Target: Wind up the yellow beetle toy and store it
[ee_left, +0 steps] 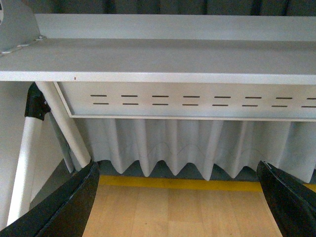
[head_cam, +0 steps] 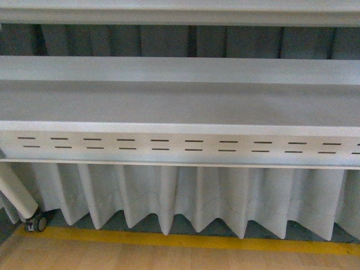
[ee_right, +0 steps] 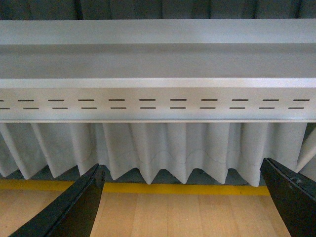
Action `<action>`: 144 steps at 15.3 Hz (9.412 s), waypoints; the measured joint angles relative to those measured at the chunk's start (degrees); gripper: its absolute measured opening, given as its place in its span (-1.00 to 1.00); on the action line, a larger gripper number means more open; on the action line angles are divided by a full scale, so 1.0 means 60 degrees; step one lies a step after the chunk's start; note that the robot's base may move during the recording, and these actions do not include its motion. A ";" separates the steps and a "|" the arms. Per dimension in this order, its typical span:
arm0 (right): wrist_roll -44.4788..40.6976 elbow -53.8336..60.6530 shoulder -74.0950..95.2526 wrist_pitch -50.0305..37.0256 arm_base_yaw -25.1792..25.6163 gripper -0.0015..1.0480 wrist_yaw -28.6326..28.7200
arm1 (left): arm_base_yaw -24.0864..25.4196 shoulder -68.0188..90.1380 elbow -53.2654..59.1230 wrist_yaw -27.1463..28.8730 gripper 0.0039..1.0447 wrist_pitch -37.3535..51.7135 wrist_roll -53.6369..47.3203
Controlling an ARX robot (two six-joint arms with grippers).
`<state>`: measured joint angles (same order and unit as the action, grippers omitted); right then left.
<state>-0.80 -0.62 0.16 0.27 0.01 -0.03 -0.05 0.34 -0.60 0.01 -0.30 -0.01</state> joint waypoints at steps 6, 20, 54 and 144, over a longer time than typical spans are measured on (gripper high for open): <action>0.0000 0.0000 0.0000 0.0000 0.0000 0.87 0.0004 | 0.0000 0.0000 0.0000 0.0000 0.88 0.0000 0.0000; 0.0000 0.0000 0.0000 0.0000 0.0000 0.87 0.0000 | 0.0000 0.0000 0.0000 0.0000 0.88 0.0000 -0.0004; 0.0051 0.0000 0.0000 -0.0022 0.0000 0.87 0.0004 | 0.0000 0.0000 0.0000 0.0000 0.88 0.0040 0.0000; -1.4750 -1.3821 2.2301 0.5453 0.0248 -0.05 0.6379 | 0.0000 0.0000 0.0000 0.0000 0.88 0.0015 0.0000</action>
<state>-89.30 -83.55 133.97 32.99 1.50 38.24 -0.05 0.34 -0.60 0.01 -0.21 -0.01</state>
